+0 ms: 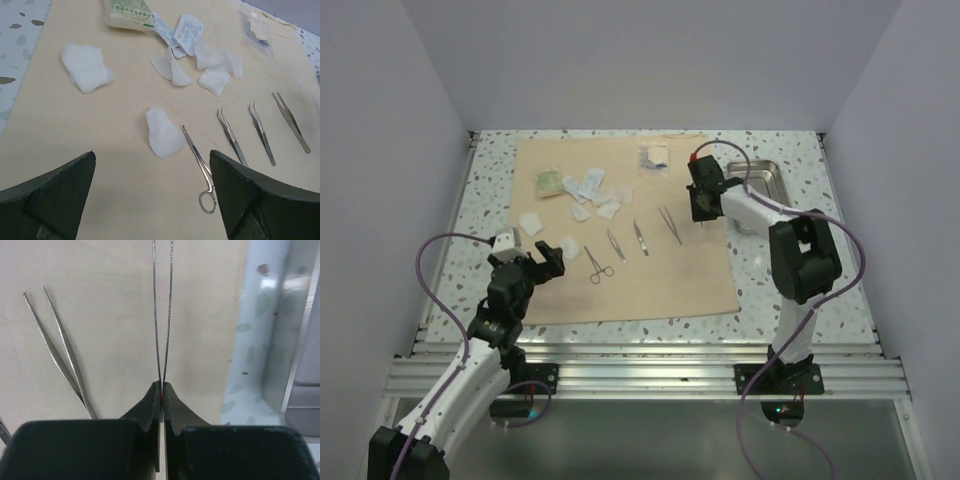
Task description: Prepare the surgical pack
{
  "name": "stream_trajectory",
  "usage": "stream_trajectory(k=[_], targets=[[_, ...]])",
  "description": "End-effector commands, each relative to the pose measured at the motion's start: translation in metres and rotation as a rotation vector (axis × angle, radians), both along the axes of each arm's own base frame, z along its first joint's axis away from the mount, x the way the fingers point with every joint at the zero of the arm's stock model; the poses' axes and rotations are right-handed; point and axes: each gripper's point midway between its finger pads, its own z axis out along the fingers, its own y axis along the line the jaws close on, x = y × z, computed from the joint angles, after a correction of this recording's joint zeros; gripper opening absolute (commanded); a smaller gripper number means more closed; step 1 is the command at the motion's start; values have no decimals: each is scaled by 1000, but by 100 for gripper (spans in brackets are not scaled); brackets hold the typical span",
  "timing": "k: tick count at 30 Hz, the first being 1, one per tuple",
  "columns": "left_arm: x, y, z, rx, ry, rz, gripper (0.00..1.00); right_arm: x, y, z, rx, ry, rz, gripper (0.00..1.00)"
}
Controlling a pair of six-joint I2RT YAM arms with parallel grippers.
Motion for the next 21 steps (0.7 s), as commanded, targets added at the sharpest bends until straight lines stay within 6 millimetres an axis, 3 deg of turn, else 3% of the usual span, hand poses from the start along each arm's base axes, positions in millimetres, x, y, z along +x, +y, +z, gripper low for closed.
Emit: stream_trajectory(k=[1, 5, 8, 15, 21], targets=[[7, -6, 19, -4, -67, -26, 100, 24, -33, 75, 64, -128, -38, 0], [6, -7, 18, -5, -64, -32, 100, 33, -93, 82, 51, -151, -148, 0], [6, -8, 18, -7, -69, -41, 100, 36, -120, 75, 5, -140, -207, 0], [8, -10, 16, -5, -61, -52, 100, 40, -149, 36, -129, -44, -274, 0], [7, -11, 16, -4, -63, -56, 100, 43, -148, 11, -136, 17, -285, 0]])
